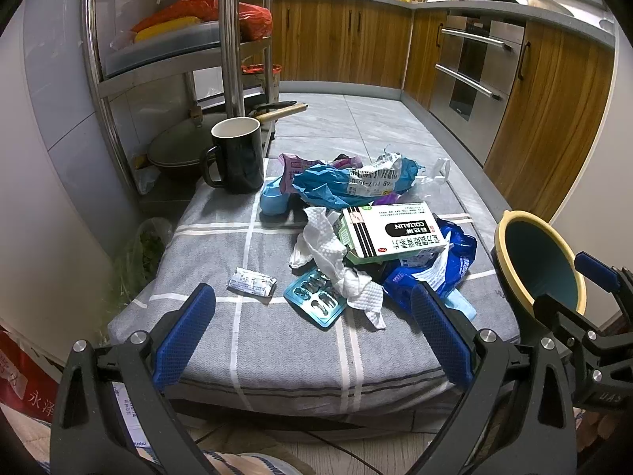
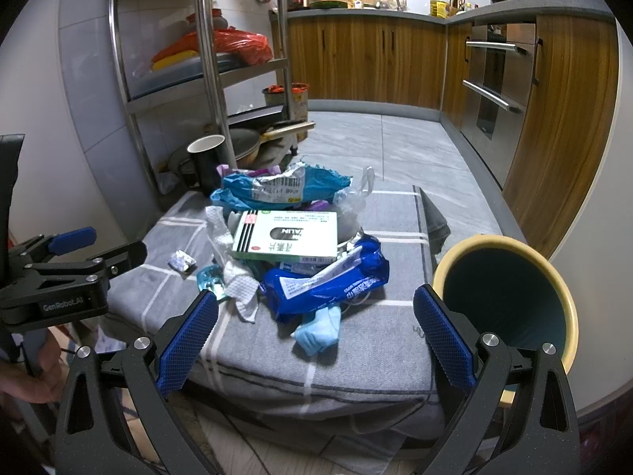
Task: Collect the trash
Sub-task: 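Move left gripper to the white sachet while right gripper approaches the light blue face mask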
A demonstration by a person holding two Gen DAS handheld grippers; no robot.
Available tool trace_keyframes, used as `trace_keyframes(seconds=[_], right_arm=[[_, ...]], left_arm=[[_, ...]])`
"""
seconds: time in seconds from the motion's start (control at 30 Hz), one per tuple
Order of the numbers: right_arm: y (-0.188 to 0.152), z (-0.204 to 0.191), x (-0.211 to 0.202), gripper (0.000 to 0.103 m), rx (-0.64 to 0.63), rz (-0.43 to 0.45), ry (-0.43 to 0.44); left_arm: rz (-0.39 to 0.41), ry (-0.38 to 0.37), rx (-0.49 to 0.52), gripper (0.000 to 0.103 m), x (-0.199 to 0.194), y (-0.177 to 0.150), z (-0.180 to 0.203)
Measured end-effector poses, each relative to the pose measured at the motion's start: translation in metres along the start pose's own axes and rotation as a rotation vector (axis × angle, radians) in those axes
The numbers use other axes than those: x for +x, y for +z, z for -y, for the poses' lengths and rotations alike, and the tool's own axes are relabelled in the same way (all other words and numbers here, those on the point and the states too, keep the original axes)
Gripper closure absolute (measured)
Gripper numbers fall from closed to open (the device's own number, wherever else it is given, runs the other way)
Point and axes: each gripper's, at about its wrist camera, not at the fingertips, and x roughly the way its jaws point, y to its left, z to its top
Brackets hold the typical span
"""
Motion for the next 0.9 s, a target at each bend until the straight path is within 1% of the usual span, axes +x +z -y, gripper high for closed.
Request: trace_keyframes(seconds=[0.47, 0.53, 0.63, 0.67, 0.77, 0.83, 0.87, 0.9], right_arm=[[-0.001, 0.000, 0.001, 0.005, 0.001, -0.002, 0.000], [-0.001, 0.002, 0.002, 0.005, 0.004, -0.006, 0.000], [-0.002, 0.007, 0.006, 0.005, 0.014, -0.018, 0.004], [-0.002, 0.008, 0.006, 0.005, 0.017, -0.022, 0.007], [-0.003, 0.010, 0.009, 0.005, 0.029, -0.038, 0.012], [-0.004, 0.012, 0.011, 0.005, 0.040, -0.051, 0.017], [-0.005, 0.013, 0.011, 0.005, 0.047, -0.057, 0.021], [-0.005, 0.013, 0.012, 0.005, 0.054, -0.063, 0.026]], left_arm=[[-0.025, 0.009, -0.004, 0.006, 0.008, -0.005, -0.006], [-0.051, 0.024, -0.017, 0.006, 0.014, -0.008, -0.011], [-0.093, 0.027, -0.075, 0.006, 0.023, -0.011, -0.024], [-0.113, 0.034, -0.101, 0.006, 0.027, -0.013, -0.030], [-0.153, 0.064, -0.138, 0.007, 0.034, -0.016, -0.041], [-0.174, 0.060, -0.163, 0.011, 0.038, -0.016, -0.046], [-0.200, 0.054, -0.174, 0.013, 0.042, -0.016, -0.051], [-0.219, 0.061, -0.176, 0.018, 0.046, -0.016, -0.053]])
